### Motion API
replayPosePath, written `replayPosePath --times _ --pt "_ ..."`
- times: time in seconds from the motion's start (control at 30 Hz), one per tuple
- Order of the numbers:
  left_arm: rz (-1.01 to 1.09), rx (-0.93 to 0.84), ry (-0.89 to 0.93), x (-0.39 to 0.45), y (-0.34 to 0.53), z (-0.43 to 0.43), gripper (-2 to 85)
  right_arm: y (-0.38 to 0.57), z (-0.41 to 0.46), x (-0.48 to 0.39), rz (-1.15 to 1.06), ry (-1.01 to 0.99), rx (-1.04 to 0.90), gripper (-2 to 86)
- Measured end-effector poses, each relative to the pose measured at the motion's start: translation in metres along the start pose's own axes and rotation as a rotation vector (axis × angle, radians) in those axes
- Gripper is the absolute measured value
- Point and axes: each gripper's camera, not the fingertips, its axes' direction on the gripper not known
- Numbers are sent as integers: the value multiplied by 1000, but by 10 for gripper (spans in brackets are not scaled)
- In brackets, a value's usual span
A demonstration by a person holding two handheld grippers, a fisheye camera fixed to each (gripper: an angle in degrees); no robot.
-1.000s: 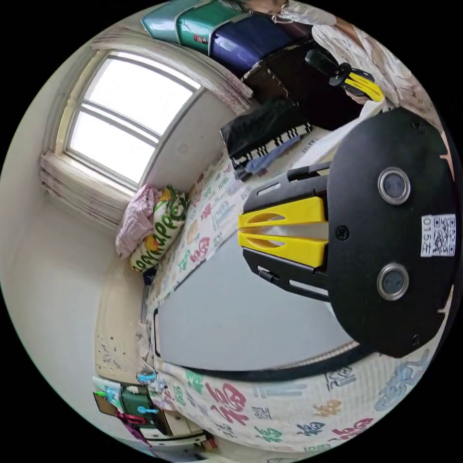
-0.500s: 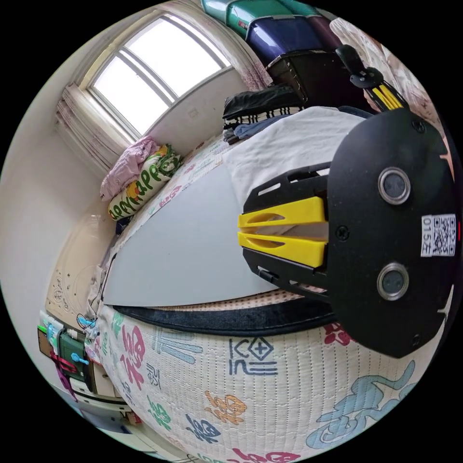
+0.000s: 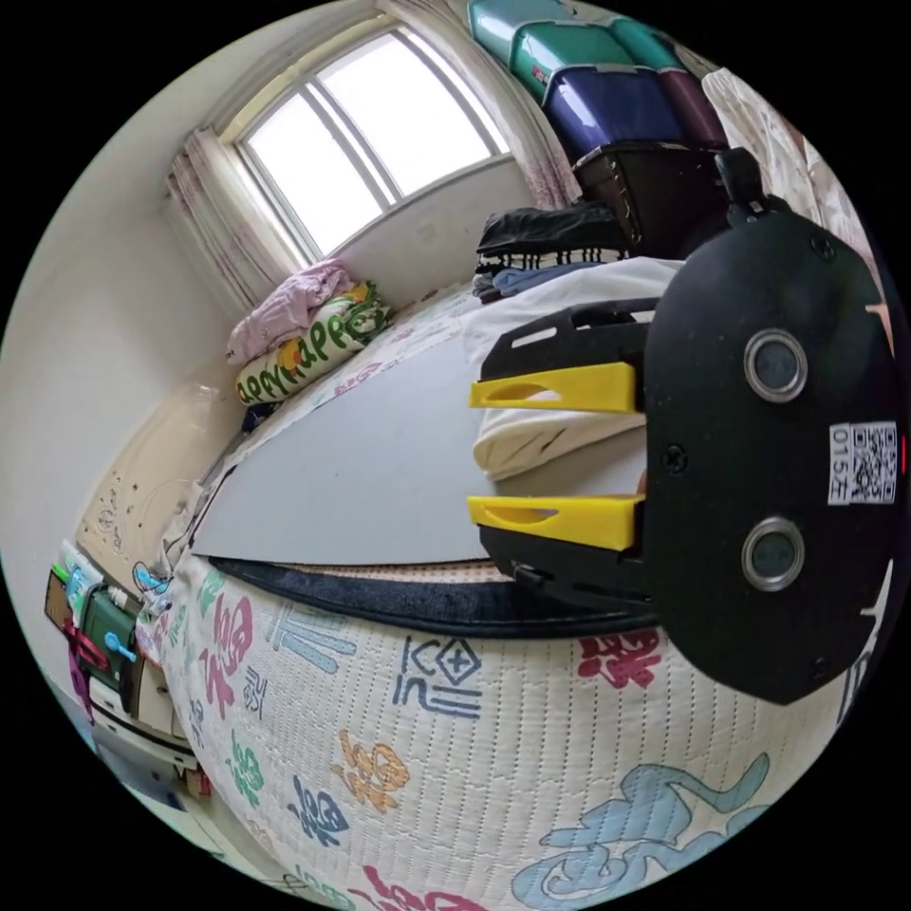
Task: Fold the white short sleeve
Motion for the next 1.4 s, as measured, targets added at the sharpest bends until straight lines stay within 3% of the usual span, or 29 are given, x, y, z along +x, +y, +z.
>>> replayPosePath --times 0.17,0.23,0.37,0.6,0.7,0.77,0.93,1.03,1.23,1.4 --pt "-9 -53 18 6 5 37 90 -9 1 18 17 -60 -29 6" --pt "16 -70 -32 17 6 47 39 -12 1 17 11 -43 -32 7" --pt "61 -46 -154 47 9 57 18 -23 0 15 2 -16 -41 12" --pt "74 -64 -296 94 14 76 67 -36 -21 36 104 -136 -29 53" --pt "132 -10 -371 119 39 51 107 -22 -63 34 47 -198 40 68" --pt "232 9 -323 141 68 29 99 -1 -106 42 10 -244 94 65" --pt "410 -82 -124 213 162 -12 102 46 -182 74 119 9 264 70" --pt "470 -152 -77 257 226 -3 107 50 -188 93 249 180 251 86" --pt "275 -211 -66 249 250 50 110 21 -160 123 444 158 258 108" --pt "294 -318 -160 269 251 90 76 -12 -144 116 468 243 168 58"
